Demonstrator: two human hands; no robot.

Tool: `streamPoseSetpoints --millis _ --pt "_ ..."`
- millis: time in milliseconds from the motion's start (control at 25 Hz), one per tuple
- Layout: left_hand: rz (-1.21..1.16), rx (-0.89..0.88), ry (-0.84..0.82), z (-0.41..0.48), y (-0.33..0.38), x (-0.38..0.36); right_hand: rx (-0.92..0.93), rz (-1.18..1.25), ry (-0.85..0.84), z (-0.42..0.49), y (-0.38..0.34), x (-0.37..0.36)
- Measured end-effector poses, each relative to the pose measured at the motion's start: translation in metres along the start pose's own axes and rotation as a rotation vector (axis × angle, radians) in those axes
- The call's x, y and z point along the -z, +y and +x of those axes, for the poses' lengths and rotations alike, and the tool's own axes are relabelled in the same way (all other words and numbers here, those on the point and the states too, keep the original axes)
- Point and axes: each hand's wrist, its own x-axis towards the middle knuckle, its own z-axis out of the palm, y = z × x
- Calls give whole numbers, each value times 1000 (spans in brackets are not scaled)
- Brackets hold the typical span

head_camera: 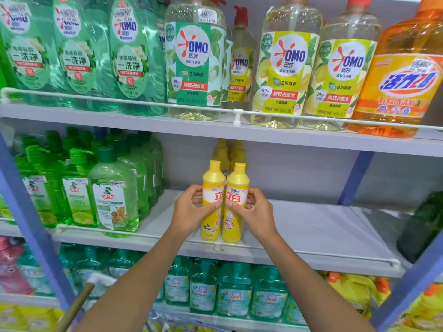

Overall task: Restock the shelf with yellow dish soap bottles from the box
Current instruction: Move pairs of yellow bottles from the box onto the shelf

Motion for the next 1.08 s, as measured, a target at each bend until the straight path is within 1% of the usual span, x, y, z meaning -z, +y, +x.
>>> streamPoseSetpoints --millis 160,360,560,760,960,1080 --pt "3 -24 -102 2 -4 6 14 38 -80 2 4 5" --pt "-64 11 -229 -1 -1 7 21 55 -170 0 7 14" --pt "-27 71 -166 -2 4 0 26 86 -213 -4 6 16" --pt "-58 83 -174 0 -1 4 37 66 -148 -8 7 10" --pt "-25 50 -194 0 -5 7 29 9 -197 -5 8 14" --pt "-28 52 -185 -3 -10 6 25 -5 -172 -10 12 11"
